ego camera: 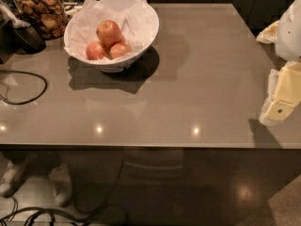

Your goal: Pick apple from white bowl

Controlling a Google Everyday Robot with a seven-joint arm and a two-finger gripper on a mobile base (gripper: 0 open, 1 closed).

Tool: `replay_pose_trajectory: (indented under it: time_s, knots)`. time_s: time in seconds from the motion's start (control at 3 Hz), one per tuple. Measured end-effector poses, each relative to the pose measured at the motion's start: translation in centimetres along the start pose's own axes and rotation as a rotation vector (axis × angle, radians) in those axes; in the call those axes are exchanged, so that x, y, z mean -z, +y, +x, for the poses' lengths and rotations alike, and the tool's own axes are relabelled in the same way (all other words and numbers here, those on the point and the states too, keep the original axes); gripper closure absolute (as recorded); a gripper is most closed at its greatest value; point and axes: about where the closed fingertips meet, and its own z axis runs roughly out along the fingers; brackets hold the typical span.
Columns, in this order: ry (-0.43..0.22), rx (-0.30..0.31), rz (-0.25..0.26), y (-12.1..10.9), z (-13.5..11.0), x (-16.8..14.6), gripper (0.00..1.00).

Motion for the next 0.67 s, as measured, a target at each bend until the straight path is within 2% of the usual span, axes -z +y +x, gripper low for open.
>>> replay_pose_trajectory:
  time_s: [0.33, 0.67]
  knots:
    - [-0.005, -0.008, 0.002, -0.8, -0.8, 0.2, 0.0]
    - [-0.043, -0.016, -0.004, -2.4, -2.5, 0.5, 0.0]
